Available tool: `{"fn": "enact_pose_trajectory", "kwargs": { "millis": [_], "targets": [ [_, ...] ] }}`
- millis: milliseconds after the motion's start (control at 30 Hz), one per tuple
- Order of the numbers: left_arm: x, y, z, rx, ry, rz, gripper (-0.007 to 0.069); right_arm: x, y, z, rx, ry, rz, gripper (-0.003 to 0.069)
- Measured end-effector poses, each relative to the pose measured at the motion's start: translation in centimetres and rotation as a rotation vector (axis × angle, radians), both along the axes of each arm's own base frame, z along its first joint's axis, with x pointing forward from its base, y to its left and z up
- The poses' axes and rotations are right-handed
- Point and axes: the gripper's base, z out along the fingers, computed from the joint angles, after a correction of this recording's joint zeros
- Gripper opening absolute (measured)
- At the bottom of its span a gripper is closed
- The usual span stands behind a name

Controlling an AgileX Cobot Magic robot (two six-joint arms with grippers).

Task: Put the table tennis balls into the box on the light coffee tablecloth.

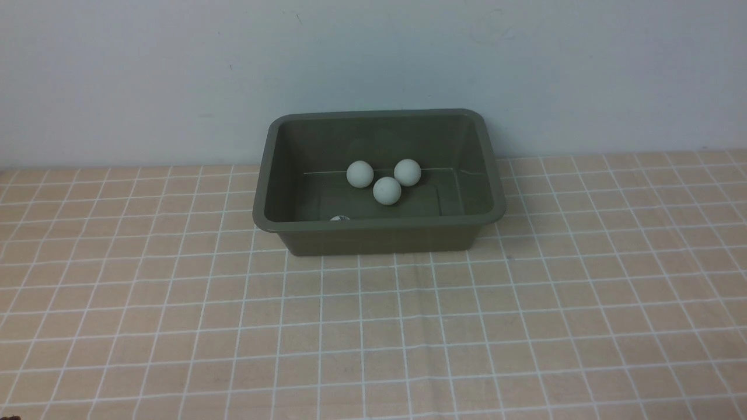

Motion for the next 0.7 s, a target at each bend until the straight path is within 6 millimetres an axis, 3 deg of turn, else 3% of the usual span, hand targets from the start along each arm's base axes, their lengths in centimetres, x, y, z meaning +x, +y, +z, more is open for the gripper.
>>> {"fn": "enact_pose_trajectory", "kwargs": {
  "millis": [700],
  "targets": [
    [0.00, 0.00, 0.00, 0.000, 0.000, 0.000, -0.0069, 0.01, 0.11, 0.00, -0.008, 0.001, 0.025, -0.0017]
  ]
}}
